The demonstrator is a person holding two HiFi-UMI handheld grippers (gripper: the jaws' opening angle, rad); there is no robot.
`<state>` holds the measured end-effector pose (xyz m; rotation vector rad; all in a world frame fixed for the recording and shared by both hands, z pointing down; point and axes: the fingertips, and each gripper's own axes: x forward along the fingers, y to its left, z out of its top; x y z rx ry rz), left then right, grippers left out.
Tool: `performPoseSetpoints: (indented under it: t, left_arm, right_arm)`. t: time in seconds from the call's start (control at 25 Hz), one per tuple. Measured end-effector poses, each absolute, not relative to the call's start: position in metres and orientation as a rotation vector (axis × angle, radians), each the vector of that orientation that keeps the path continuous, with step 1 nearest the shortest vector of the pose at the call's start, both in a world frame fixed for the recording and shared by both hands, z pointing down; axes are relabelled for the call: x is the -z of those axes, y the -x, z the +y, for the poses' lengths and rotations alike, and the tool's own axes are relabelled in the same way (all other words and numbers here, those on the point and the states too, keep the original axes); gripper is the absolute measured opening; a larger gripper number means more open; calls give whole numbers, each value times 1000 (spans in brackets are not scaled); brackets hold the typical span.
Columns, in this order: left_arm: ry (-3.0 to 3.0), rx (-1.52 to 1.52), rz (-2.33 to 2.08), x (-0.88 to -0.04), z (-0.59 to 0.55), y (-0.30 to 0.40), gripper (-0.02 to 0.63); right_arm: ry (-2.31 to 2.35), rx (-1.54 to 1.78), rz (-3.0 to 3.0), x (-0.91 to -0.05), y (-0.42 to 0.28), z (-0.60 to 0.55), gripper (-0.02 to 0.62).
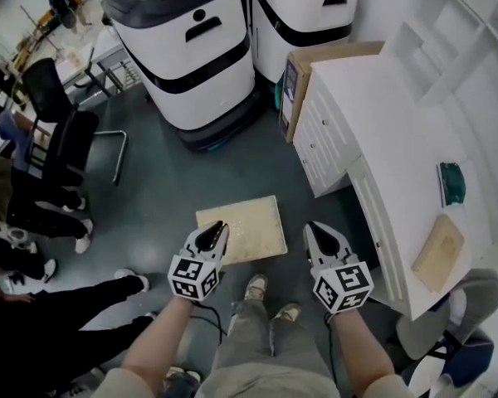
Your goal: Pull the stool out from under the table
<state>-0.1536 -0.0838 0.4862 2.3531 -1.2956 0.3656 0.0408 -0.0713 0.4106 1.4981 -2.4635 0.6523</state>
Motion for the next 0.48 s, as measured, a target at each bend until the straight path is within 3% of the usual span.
performPoseSetpoints:
  t: [0.48]
  left_arm:
    - [-2579, -273, -1178, -329, -78, 81, 48]
  right_arm:
    - [-1660, -394, -2462, -264, -99, 2, 21]
